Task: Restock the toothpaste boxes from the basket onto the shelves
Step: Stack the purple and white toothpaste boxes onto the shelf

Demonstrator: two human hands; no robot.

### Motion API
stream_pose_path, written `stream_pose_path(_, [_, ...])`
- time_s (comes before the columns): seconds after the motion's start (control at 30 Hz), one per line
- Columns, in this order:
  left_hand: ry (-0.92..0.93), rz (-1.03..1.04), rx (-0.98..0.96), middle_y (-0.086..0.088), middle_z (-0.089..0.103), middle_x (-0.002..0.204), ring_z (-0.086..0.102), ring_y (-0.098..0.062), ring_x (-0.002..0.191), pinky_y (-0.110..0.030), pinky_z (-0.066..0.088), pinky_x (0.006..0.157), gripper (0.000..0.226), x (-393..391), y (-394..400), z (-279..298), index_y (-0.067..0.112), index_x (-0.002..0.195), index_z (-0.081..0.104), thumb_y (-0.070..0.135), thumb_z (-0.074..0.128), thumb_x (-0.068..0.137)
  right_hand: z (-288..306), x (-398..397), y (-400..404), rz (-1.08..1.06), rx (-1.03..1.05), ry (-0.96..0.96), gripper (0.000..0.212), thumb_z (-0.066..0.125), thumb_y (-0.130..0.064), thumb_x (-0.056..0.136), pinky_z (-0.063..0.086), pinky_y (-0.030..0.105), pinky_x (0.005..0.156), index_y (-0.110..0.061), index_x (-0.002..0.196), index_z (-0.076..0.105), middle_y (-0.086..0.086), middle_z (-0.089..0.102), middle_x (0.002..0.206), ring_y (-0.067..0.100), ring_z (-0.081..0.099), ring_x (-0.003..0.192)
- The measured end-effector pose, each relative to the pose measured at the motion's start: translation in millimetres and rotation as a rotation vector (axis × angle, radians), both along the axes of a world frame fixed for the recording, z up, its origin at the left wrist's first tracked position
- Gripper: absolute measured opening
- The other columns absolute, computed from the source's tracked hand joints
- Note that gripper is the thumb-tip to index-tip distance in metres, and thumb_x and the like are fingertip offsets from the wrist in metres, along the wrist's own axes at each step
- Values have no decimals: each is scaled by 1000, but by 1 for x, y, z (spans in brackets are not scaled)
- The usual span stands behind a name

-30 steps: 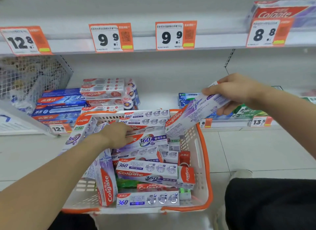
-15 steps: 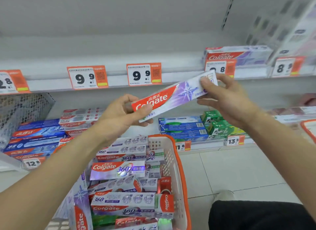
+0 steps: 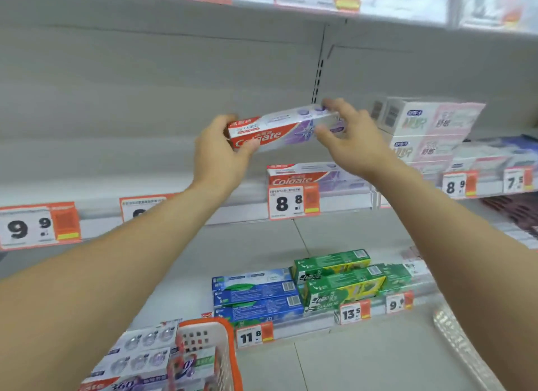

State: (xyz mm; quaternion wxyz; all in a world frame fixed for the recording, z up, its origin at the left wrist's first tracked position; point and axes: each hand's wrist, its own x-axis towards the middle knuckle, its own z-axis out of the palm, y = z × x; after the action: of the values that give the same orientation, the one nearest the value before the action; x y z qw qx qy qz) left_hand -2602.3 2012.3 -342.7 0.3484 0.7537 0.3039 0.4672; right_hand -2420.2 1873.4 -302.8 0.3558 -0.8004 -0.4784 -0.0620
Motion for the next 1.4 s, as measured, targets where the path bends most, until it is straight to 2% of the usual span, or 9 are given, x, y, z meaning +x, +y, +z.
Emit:
stream_pose_path(0.1, [58,21,-102,-2,67,123,65,-16,108,-26,48,97,70,24,-2,-4,13,149,38,25,72,89,-5,24,12,4,-207,-2,65,57,-44,96,34,34,108,-25,154,34,13,48,147,29,40,138])
stream_pose_path(0.23, [192,-160,-232,-1,62,132,65,-17,112,-36,50,102,83,38,-8,-23,17,156,23,37,70,91,-24,48,7,-15,-314,24,69,54,-51,96,36,40,111,-22,155,31,12,55,143,30,34,144])
stream_pose_path(0.47, [478,-310,-40,13,72,112,69,-6,98,-33,55,95,43,37,4,-23,21,133,61,39,63,94,-30,56,-4,42,-394,-65,49,58,-52,94,32,32,110,-23,133,62,20,37,152,24,25,148])
stream_pose_path(0.6, [520,-414,-22,16,72,116,68,0,103,-29,53,98,42,33,7,-21,29,135,61,41,64,95,-29,53,-9,155,-446,-155,61,59,-58,90,37,29,102,-23,140,57,5,56,139,24,51,128])
stream_pose_path(0.9, [609,-185,391,-1,59,133,53,-22,124,-36,41,104,48,17,-8,-14,21,139,51,47,53,98,-39,25,-15,90,-409,-376,55,60,-42,95,36,48,109,-25,146,47,9,45,144,33,44,130])
stream_pose_path(1.07, [246,-95,480,6,60,88,56,-12,78,-26,43,71,11,-84,-34,-32,14,98,63,19,55,92,-43,-90,0,457,-177,-219,12,61,-24,91,54,39,78,-19,95,71,-3,71,86,18,66,81])
stream_pose_path(1.23, [682,-209,82,13,58,68,55,-4,63,-30,43,63,6,-213,-29,-116,32,87,57,28,54,91,-106,-208,45,727,-735,-67,28,65,-35,94,45,25,78,-16,114,69,1,71,102,20,64,93])
stream_pose_path(1.3, [938,-265,-86,14,61,85,62,-11,82,-28,43,73,3,-261,-20,-160,27,96,62,27,59,94,-149,-237,62,713,-927,-36,37,65,-37,94,44,26,85,-14,123,65,6,69,121,24,63,109])
stream_pose_path(1.4, [1211,-179,-188,-4,56,125,55,-23,116,-29,42,93,41,-325,-9,-211,16,129,57,33,64,93,-210,-260,71,626,-1048,-43,54,70,-36,89,44,31,94,-13,135,52,12,56,133,30,55,120])
